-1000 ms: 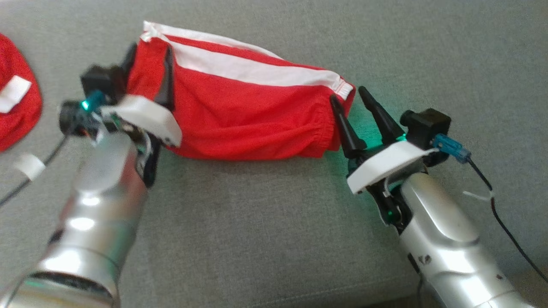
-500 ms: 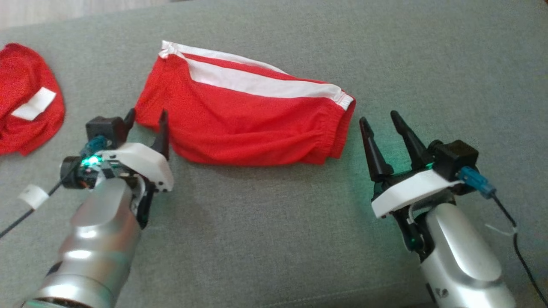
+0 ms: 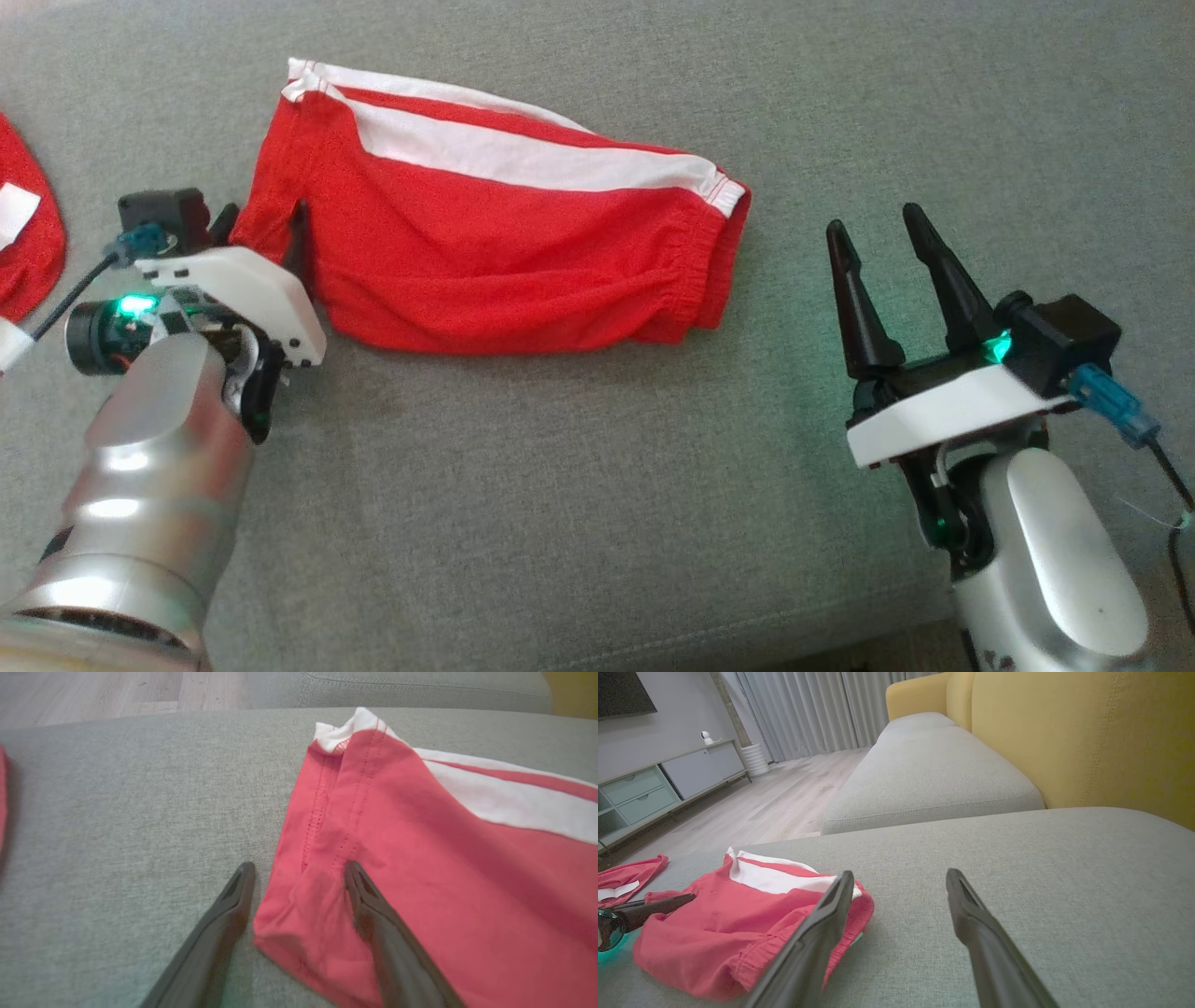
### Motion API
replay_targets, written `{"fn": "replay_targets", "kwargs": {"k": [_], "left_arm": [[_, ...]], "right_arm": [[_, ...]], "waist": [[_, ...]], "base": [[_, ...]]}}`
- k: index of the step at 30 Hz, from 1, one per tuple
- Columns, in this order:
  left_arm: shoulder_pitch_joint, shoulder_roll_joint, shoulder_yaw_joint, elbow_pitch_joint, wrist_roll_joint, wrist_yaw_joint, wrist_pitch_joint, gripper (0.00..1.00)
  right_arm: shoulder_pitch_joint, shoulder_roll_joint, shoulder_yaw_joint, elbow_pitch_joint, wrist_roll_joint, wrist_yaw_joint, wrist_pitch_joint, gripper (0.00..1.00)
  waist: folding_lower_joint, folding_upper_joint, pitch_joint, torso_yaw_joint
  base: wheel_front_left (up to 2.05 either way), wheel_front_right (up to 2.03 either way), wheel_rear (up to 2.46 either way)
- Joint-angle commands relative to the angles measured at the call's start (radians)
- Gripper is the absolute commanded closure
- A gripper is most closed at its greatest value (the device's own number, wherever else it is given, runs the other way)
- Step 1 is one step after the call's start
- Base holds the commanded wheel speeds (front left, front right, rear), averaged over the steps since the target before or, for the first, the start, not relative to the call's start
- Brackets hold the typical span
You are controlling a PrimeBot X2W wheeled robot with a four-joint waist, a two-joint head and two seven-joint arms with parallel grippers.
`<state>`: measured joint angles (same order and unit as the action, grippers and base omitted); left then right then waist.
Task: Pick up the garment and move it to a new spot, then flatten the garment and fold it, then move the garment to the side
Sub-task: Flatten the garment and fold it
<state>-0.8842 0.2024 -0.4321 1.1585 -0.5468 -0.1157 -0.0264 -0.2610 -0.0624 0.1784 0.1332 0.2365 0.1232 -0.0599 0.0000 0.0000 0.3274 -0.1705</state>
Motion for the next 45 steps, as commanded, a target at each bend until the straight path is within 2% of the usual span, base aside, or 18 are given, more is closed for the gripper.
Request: {"fn": "replay_targets", "kwargs": {"k": [1,3,4,5,6,15,23,30,36,37,38,39,45], "left_arm": [[-0.013,0.025,0.012,-0.010,-0.005,-0.007,0.019,0.00],[-0.009,0.024,0.002,-0.013,-0.014,-0.011,0.049,0.00],[-0.007,0.024,-0.002,-0.017,-0.019,-0.012,0.061,0.28],[-0.004,0.022,-0.004,-0.022,-0.027,-0.013,0.069,0.61],[-0.001,0.020,-0.006,-0.030,-0.035,-0.013,0.077,1.00],[0.055,0.044,-0.025,-0.166,-0.101,-0.015,0.023,1.00],[0.225,0.054,-0.003,-0.327,-0.182,-0.011,-0.038,1.00],[0.414,0.014,0.034,-0.477,-0.252,0.038,-0.069,1.00],[0.503,-0.016,0.046,-0.567,-0.276,0.090,-0.090,0.99],[0.511,-0.019,0.046,-0.577,-0.277,0.096,-0.091,0.74],[0.517,-0.019,0.048,-0.588,-0.275,0.103,-0.099,0.18],[0.522,-0.019,0.052,-0.598,-0.273,0.111,-0.112,0.00],[0.531,0.007,0.060,-0.661,-0.224,0.138,-0.185,0.00]], "right_arm": [[0.004,0.012,0.014,-0.042,-0.005,0.008,0.006,0.00],[0.007,0.012,0.009,-0.060,-0.008,0.008,0.013,0.00],[0.007,0.012,0.008,-0.067,-0.008,0.008,0.015,0.00],[0.007,0.012,0.008,-0.073,-0.007,0.008,0.017,0.00],[0.008,0.012,0.007,-0.078,-0.006,0.008,0.019,0.00],[0.029,0.012,-0.023,-0.088,-0.003,0.008,0.018,0.00],[0.079,0.012,-0.078,-0.093,-0.013,0.008,0.035,0.00],[0.125,0.012,-0.108,-0.109,-0.020,0.008,0.060,0.00],[0.143,0.012,-0.106,-0.118,-0.014,0.008,0.074,0.00],[0.144,0.012,-0.105,-0.118,-0.013,0.008,0.076,0.00],[0.145,0.012,-0.104,-0.118,-0.013,0.008,0.078,0.00],[0.146,0.012,-0.103,-0.118,-0.013,0.008,0.080,0.00],[0.155,0.012,-0.108,-0.114,-0.016,0.008,0.089,0.00]], "waist": [[0.0000,0.0000,0.001,0.000],[0.0000,0.0000,0.003,0.000],[0.0000,0.0000,0.003,0.001],[0.0000,0.0000,0.004,0.001],[0.0000,0.0000,0.003,0.002],[0.0000,0.0000,-0.046,0.050],[0.0000,0.0000,-0.126,0.121],[0.0000,0.0000,-0.160,0.161],[0.0000,0.0000,-0.173,0.166],[0.0000,0.0000,-0.176,0.165],[0.0000,0.0000,-0.178,0.164],[0.0000,0.0000,-0.180,0.163],[0.0000,0.0000,-0.198,0.167]], "base": [[0.00,0.00,0.00],[0.00,0.00,0.00],[0.00,0.00,0.00],[0.00,0.00,0.00],[0.00,0.00,0.00],[0.00,0.00,0.00],[0.00,0.00,0.00],[0.00,0.00,0.00],[0.00,0.00,0.00],[0.00,0.00,0.00],[0.00,0.00,0.00],[0.00,0.00,0.00],[0.00,0.00,0.00]]}}
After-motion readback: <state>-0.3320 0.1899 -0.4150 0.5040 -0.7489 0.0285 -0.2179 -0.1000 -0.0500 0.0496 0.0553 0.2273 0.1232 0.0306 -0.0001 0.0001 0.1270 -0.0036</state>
